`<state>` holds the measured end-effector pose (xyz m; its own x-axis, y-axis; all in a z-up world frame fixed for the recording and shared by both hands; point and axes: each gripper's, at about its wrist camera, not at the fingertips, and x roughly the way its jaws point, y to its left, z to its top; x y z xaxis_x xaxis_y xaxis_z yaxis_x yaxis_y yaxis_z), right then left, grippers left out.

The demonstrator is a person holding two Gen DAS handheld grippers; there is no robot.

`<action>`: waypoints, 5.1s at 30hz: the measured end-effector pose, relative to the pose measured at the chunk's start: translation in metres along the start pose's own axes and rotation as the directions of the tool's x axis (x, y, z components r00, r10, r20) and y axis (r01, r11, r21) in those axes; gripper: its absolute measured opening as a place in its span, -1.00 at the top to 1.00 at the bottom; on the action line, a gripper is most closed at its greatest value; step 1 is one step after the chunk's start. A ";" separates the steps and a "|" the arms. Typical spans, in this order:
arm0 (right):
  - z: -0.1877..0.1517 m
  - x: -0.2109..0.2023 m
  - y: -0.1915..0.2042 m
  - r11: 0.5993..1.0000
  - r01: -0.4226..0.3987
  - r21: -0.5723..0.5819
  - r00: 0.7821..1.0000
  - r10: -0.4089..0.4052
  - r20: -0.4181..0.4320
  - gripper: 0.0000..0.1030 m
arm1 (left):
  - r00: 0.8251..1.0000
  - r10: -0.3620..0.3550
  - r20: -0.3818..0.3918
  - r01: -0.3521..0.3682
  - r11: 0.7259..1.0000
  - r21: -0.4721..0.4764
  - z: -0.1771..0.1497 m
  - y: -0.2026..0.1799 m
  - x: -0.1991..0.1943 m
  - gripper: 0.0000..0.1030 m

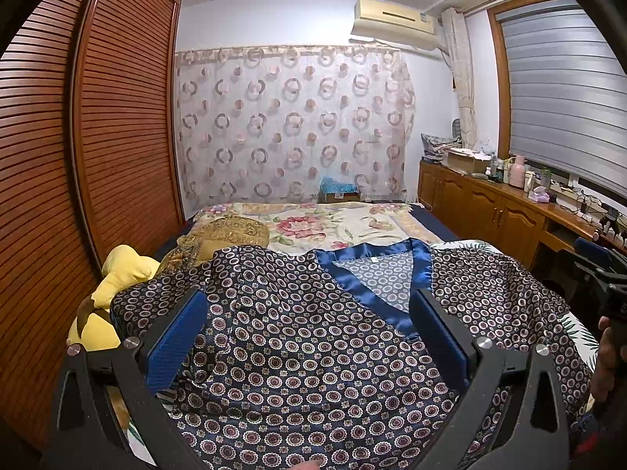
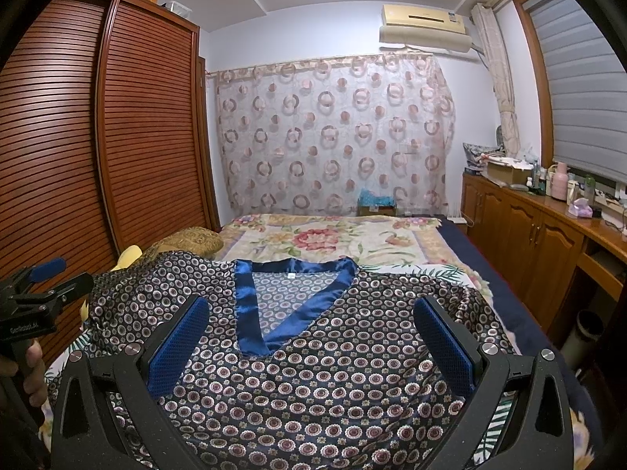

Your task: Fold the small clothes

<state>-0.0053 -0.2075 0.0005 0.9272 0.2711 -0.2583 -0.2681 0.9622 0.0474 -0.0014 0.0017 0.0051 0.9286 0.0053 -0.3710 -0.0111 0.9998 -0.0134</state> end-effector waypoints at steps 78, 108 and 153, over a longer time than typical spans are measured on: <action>0.001 0.061 0.038 0.933 -0.322 -0.162 0.920 0.267 -0.288 -1.00 | 0.950 -0.042 -0.309 -0.024 0.978 -0.205 -0.063 0.180 0.084 -0.28; -0.004 0.081 0.057 0.908 -0.384 -0.166 0.890 0.317 -0.326 -1.00 | 0.969 -0.011 -0.245 -0.051 0.969 -0.243 -0.044 0.224 0.072 -0.23; 0.003 0.063 0.010 0.939 -0.323 -0.118 0.921 0.283 -0.267 -1.00 | 0.921 -0.327 -0.212 0.324 0.945 -0.050 0.029 0.079 0.084 0.97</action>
<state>0.0516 -0.1805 -0.0122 0.7083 0.5155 -0.4823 -0.5821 0.8130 0.0141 0.0865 0.0815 -0.0002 0.7802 -0.3257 -0.5340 0.2719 0.9455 -0.1794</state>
